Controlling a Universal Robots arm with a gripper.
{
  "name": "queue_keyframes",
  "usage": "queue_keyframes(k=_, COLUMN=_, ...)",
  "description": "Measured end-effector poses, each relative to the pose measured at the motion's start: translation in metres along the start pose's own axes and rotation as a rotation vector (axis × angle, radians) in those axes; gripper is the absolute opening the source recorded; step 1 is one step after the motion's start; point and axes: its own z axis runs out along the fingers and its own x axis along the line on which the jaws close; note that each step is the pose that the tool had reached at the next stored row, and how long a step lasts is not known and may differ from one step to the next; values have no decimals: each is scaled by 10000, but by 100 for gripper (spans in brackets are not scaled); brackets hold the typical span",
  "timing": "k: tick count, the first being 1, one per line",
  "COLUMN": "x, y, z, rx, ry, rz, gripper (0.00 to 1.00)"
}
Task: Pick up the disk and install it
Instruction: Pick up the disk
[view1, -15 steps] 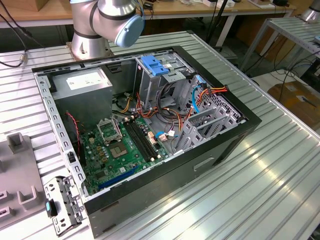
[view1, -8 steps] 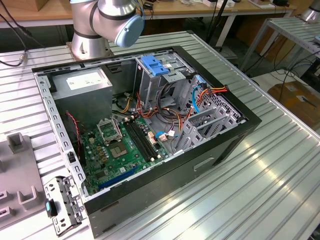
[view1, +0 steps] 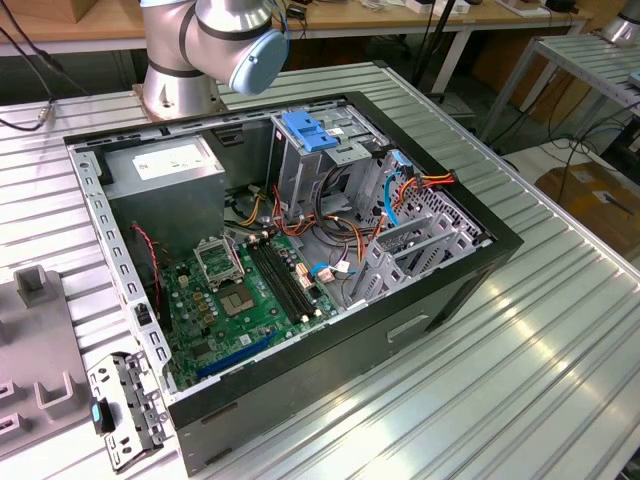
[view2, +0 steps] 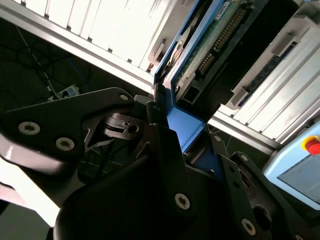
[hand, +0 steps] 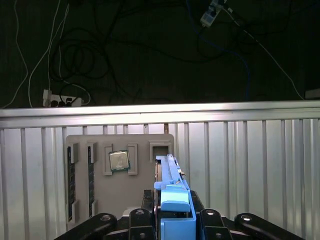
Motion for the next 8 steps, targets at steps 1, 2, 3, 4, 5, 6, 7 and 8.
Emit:
queue_keyframes(k=1, x=0, y=0, z=-7, rx=0, ry=0, rz=0, gripper=37)
queue_keyframes(k=2, x=0, y=0, z=-14, rx=-1, ry=0, rz=0, gripper=37)
queue_keyframes(k=3, x=0, y=0, z=-25, rx=0, ry=0, rz=0, gripper=37)
queue_keyframes(k=4, x=-1, y=0, z=-34, rx=-1, ry=0, rz=0, gripper=37)
queue_keyframes(k=5, x=-1, y=0, z=-44, rx=-1, ry=0, rz=0, gripper=37)
queue_keyframes(k=6, x=-1, y=1, z=-51, rx=0, ry=0, rz=0, gripper=37)
queue_keyframes(k=7, x=-1, y=1, z=-58, rx=0, ry=0, rz=0, gripper=37)
queue_keyframes(k=8, x=-1, y=1, z=-64, rx=0, ry=0, rz=0, gripper=37)
